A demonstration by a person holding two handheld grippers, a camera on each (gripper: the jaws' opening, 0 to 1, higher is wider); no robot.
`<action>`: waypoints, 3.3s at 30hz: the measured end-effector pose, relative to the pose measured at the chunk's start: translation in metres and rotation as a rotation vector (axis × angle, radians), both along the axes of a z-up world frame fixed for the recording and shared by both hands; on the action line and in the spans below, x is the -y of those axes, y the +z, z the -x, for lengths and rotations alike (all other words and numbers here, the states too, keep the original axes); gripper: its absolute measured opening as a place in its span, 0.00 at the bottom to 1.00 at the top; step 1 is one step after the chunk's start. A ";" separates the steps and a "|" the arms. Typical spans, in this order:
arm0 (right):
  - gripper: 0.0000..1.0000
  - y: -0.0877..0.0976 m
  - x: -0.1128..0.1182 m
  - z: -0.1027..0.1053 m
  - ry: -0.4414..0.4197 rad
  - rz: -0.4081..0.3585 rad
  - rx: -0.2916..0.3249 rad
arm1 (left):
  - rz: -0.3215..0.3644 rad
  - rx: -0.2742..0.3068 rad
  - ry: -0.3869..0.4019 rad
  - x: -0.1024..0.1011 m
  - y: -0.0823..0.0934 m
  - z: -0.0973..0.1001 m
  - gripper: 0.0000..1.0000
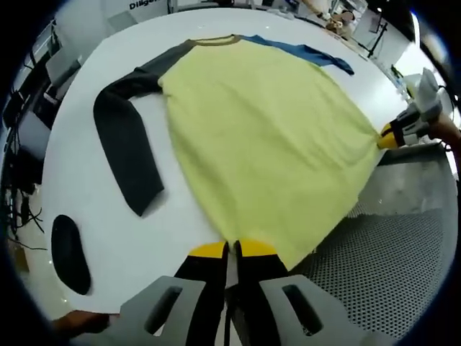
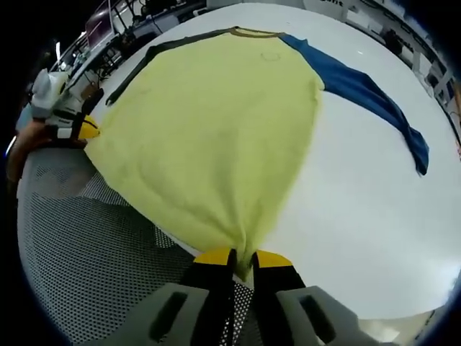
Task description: Fold the garment on the visible template until the final outline fits inside the template.
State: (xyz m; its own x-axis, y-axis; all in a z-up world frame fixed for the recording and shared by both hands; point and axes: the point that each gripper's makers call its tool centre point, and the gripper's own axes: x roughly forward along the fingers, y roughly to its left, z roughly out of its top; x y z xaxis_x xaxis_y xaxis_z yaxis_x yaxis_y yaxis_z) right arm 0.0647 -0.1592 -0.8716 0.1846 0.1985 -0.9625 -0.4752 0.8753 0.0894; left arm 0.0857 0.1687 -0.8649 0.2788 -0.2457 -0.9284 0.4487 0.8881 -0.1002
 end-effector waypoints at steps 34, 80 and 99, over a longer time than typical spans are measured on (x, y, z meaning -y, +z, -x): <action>0.95 0.058 -0.030 -0.053 -0.092 -0.296 0.295 | 0.149 0.296 0.111 0.013 0.050 -0.033 0.80; 0.98 0.063 0.120 -0.177 -0.413 -0.249 0.554 | 0.193 0.420 0.103 0.025 0.067 -0.048 0.94; 0.75 0.019 0.194 -0.219 -0.436 -0.182 0.573 | 0.182 0.560 0.030 0.030 0.083 -0.058 0.88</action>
State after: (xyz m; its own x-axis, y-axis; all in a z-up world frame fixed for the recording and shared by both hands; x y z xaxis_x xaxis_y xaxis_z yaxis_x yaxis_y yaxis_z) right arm 0.2837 -0.3529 -0.8530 0.7466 0.1401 -0.6503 -0.1042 0.9901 0.0937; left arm 0.1439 0.1385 -0.7815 0.7240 -0.3714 -0.5813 0.4519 0.8921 -0.0072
